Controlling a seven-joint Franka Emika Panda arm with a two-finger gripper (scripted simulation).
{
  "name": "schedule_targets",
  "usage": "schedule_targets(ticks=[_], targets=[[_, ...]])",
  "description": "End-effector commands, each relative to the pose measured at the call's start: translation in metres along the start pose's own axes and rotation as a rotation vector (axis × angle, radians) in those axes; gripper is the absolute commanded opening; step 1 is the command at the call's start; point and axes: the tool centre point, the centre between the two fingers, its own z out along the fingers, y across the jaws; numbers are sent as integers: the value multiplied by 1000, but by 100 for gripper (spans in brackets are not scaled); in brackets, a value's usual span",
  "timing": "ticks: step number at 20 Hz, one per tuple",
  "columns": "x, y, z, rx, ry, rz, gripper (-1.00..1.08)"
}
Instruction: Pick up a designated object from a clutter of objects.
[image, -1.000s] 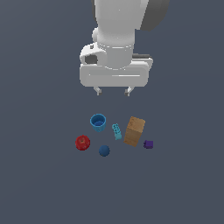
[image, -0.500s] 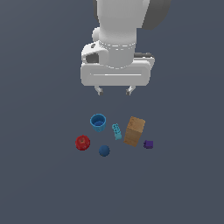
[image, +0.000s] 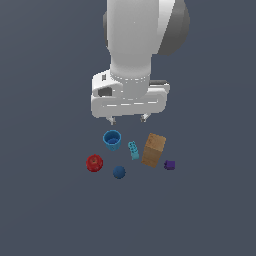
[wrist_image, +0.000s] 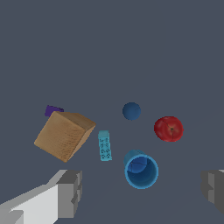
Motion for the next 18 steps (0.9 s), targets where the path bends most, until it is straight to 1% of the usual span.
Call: schedule_targets(ticks=[1,10,18], targets=[[8,4,17,2,-3,-46,100],[35,21,96,12,-12,-252,100],[48,34,169,25,-17,-426,100]])
